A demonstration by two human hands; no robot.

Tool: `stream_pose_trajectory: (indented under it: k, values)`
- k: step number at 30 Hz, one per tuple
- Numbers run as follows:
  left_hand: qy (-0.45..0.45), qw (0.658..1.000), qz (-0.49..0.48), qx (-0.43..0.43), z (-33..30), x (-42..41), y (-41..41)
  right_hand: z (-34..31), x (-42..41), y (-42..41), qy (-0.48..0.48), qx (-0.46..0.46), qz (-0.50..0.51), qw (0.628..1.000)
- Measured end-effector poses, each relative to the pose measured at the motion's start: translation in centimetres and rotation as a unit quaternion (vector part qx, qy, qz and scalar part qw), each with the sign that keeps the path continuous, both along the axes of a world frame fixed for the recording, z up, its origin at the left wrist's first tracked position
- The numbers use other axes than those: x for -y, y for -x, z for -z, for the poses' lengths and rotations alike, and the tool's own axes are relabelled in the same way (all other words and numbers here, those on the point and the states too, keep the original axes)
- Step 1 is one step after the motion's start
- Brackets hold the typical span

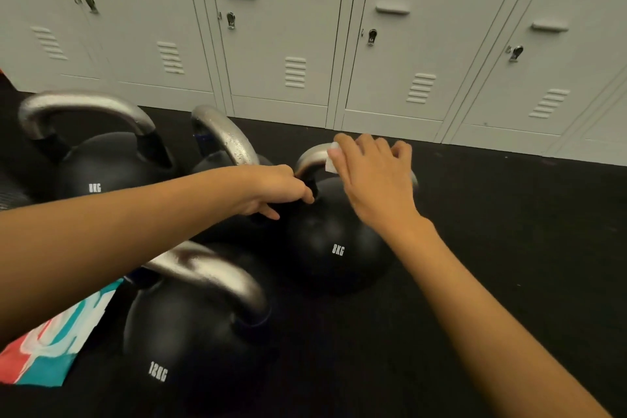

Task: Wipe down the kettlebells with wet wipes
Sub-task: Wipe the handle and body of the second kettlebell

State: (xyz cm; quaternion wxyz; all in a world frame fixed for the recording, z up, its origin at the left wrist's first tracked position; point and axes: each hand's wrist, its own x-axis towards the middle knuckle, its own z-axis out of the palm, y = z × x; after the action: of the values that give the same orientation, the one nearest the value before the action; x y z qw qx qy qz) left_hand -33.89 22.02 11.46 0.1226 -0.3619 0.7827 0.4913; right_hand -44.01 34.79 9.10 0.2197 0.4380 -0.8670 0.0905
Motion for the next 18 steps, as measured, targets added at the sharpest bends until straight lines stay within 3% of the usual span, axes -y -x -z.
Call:
stream_pose_trajectory:
  k: [3,8,12,18]
  values:
    - [0.005,1.000,-0.018,-0.002,-0.1,-0.5,0.0,2.3,-2.7,1.2,0.054,-0.038,-0.033,0.997]
    - [0.006,0.999,-0.041,0.000,-0.3,-1.1,0.0,5.3,-7.0,2.9,0.169,0.068,-0.047,0.982]
    - [0.011,0.999,-0.049,-0.001,-0.6,-1.7,0.0,7.8,-7.8,2.5,0.259,0.174,-0.064,0.948]
    - [0.023,0.998,-0.064,-0.004,-1.0,-2.4,0.5,5.0,-4.3,2.1,0.285,0.146,-0.038,0.947]
